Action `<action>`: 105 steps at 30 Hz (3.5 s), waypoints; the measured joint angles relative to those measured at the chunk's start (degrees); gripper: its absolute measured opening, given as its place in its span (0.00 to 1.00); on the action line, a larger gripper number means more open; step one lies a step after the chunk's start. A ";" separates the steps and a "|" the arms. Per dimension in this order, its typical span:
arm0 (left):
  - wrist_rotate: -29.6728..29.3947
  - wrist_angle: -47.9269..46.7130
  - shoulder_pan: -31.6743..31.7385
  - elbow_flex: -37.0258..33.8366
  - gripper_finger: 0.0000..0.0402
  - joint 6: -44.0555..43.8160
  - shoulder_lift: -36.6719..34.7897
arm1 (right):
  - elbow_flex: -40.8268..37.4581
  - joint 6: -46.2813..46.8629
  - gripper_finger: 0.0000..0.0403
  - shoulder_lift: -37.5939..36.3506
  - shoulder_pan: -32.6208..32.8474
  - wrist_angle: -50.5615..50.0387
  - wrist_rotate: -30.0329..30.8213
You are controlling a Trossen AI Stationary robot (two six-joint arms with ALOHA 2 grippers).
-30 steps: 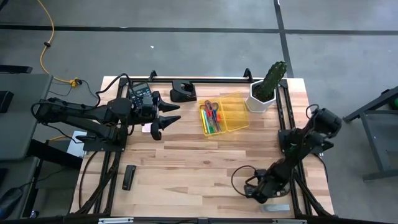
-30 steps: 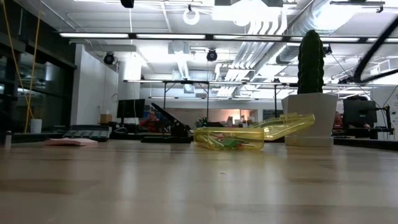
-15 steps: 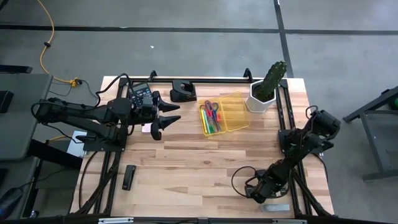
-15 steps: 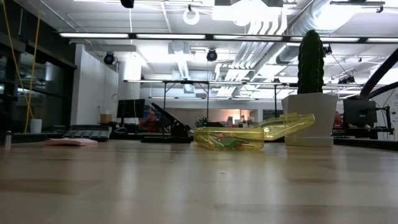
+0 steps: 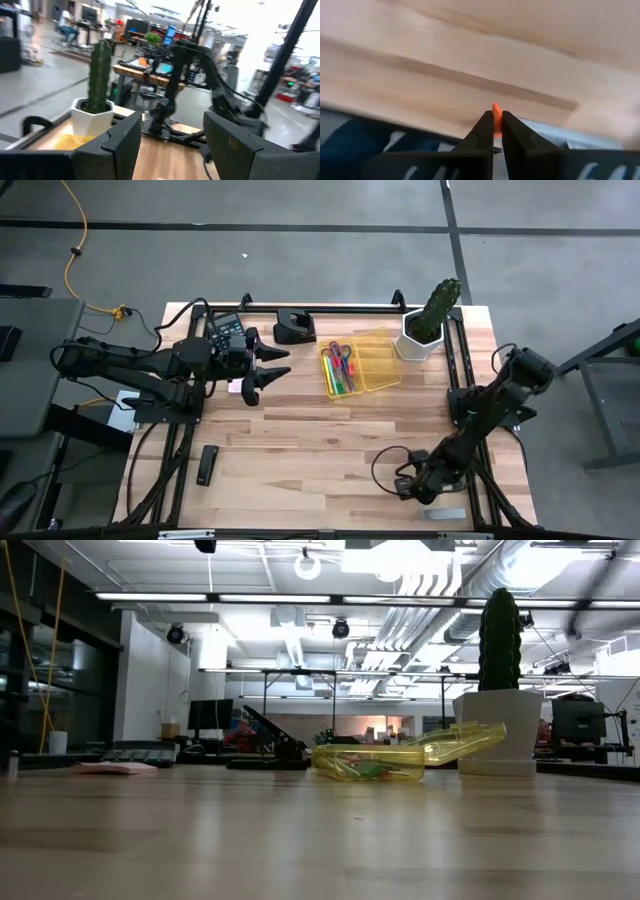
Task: Pack school essentials
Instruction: Put the orange small eraser into the yellow supply box, then put the pink sticky notes into the yellow supply box
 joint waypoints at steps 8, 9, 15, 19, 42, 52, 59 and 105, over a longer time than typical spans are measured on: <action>8.29 0.01 -0.02 0.01 0.50 -3.25 0.00 | -0.02 -26.70 0.01 -14.39 -10.26 1.94 23.28; 8.44 0.05 -0.02 0.01 0.50 -3.27 0.00 | -0.02 -31.85 0.01 -15.38 -12.88 3.30 24.80; 8.40 0.31 -0.02 0.00 0.50 -3.30 0.00 | -0.02 -65.97 0.01 -15.26 -29.25 22.89 26.93; 6.79 0.32 -0.02 0.02 0.50 -4.45 -0.02 | -0.02 -86.12 0.01 -13.46 -38.97 39.01 17.86; 8.43 2.90 6.91 0.07 0.50 -10.88 0.00 | -0.02 -107.90 0.01 -15.98 -53.61 56.87 2.23; 8.44 2.74 6.91 0.07 0.50 -10.31 0.00 | 3.00 -104.80 0.01 -15.52 -53.57 47.23 6.03; 8.44 2.10 6.91 0.07 0.50 -10.33 0.00 | 11.64 -99.83 0.01 -8.71 -55.42 9.16 17.38; 8.49 1.03 6.71 0.03 0.50 -7.21 0.02 | 11.54 -104.81 0.48 -13.82 -56.45 9.24 14.18</action>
